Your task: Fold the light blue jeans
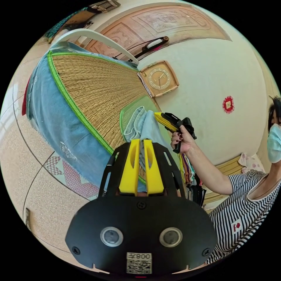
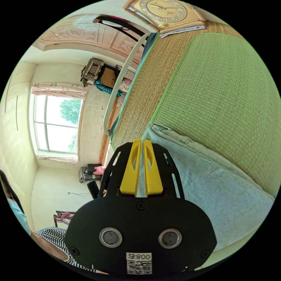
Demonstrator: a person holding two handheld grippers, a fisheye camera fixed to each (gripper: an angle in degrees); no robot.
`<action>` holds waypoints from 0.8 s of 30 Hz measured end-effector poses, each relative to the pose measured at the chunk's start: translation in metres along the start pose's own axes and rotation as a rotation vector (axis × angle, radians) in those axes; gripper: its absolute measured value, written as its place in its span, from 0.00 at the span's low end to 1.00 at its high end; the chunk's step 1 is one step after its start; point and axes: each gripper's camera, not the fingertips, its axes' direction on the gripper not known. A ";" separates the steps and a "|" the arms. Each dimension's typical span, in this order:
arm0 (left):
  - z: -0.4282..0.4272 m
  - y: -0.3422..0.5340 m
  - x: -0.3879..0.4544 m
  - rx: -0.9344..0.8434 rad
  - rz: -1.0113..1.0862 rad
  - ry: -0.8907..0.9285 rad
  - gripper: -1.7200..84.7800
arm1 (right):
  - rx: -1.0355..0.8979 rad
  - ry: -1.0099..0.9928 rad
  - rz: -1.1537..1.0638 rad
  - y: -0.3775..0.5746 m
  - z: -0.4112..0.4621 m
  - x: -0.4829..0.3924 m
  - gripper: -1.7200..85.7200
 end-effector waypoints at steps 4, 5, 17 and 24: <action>-0.014 0.005 0.016 0.117 0.044 -0.016 0.03 | -0.004 0.099 -0.121 0.003 0.012 -0.007 0.02; -0.014 0.004 0.025 0.119 0.093 -0.014 0.02 | -0.006 0.127 -0.133 0.003 0.016 -0.008 0.02; 0.046 -0.009 0.043 -0.081 0.252 -0.288 0.02 | -0.072 0.501 -0.430 0.009 0.100 -0.014 0.02; 0.038 -0.007 0.065 -0.042 0.268 -0.224 0.02 | -0.056 0.340 -0.384 0.010 0.054 -0.005 0.02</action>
